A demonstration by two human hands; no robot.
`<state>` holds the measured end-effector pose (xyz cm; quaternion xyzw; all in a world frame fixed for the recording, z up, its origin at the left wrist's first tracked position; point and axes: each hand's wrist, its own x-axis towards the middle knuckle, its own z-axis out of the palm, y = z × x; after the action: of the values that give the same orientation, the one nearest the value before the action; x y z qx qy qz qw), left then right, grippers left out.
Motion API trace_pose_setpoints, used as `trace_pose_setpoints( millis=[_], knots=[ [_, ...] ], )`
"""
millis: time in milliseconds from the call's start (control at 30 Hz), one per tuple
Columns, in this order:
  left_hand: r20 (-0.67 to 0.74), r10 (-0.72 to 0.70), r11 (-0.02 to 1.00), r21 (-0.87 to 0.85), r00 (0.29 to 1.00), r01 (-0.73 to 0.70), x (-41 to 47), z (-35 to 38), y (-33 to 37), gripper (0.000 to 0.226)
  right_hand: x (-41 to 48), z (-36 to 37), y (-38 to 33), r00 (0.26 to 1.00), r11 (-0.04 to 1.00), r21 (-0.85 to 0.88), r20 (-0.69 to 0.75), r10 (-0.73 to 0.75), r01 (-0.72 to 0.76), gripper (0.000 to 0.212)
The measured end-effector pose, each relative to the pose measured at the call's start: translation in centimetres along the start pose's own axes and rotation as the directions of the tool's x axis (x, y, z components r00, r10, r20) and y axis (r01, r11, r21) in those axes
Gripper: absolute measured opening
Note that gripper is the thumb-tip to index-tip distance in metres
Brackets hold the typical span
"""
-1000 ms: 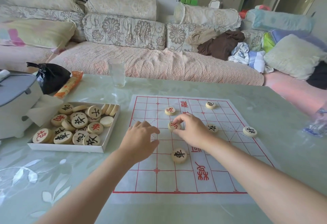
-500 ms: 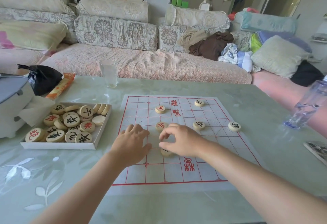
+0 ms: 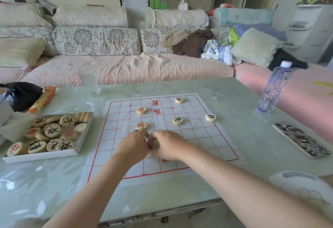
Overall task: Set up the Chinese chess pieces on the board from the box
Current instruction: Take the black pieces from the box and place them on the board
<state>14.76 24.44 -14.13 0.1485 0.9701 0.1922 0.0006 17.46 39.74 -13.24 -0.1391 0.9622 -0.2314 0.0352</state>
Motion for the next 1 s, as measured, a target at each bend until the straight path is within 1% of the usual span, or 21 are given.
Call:
trace_pose_setpoints(
  millis=[67, 133, 200, 267, 367, 433, 567, 667, 767, 900, 1000],
  knots=[
    [0.023, 0.004, 1.000, -0.001, 1.000, -0.004, 0.1, 0.1, -0.2, 0.026, 0.3, 0.1, 0.0, 1.000, 1.000, 0.012, -0.006, -0.007, 0.007, 0.021],
    [0.040, 0.016, 1.000, 0.012, 0.999, -0.017, 0.2, 0.0, -0.4, 0.028, -0.1, 0.1, 0.3, 0.999, 1.000, -0.014, -0.042, -0.019, 0.018, 0.018],
    [0.033, 0.031, 0.998, 0.050, 0.999, -0.032, 0.2, 0.0, -0.1, 0.028, -0.9, -0.1, 1.1, 0.998, 0.998, -0.061, -0.066, -0.019, 0.015, 0.019],
    [0.005, 0.082, 0.991, 0.103, 0.997, -0.082, 0.4, 0.2, 0.7, 0.028, -1.9, -0.9, 2.3, 0.998, 0.997, -0.075, -0.070, -0.002, -0.004, 0.021],
    [-0.020, 0.220, 0.968, 0.128, 0.975, -0.216, 0.3, 1.0, 2.8, 0.030, -3.9, -2.8, 4.7, 0.993, 0.998, 0.017, -0.100, 0.061, -0.059, 0.022],
    [0.010, 0.294, 0.946, 0.140, 0.956, -0.292, 0.1, 1.9, 4.2, 0.035, -5.9, -3.8, 6.5, 0.985, 0.990, 0.081, -0.120, 0.127, -0.118, 0.023],
    [0.059, 0.359, 0.912, 0.188, 0.931, -0.364, -0.4, 3.6, 6.5, 0.046, -10.3, -5.3, 9.9, 0.951, 0.973, 0.080, -0.208, 0.230, -0.218, 0.024],
    [0.073, 0.366, 0.905, 0.202, 0.928, -0.373, -0.6, 4.1, 7.6, 0.048, -13.3, -6.4, 12.1, 0.923, 0.952, 0.048, -0.238, 0.304, -0.301, 0.022],
    [0.065, 0.363, 0.911, 0.184, 0.930, -0.369, -0.9, 4.4, 7.9, 0.048, -15.8, -7.1, 13.9, 0.894, 0.935, 0.050, -0.280, 0.351, -0.351, 0.022],
    [0.063, 0.366, 0.910, 0.187, 0.928, -0.371, -1.2, 4.6, 7.9, 0.049, -17.7, -6.9, 14.6, 0.880, 0.922, 0.041, -0.282, 0.381, -0.385, 0.022],
    [0.062, 0.371, 0.907, 0.192, 0.927, -0.376, -1.4, 4.7, 7.9, 0.050, -18.2, -7.0, 14.3, 0.881, 0.899, -0.031, -0.218, 0.421, -0.437, 0.028]
  ],
)
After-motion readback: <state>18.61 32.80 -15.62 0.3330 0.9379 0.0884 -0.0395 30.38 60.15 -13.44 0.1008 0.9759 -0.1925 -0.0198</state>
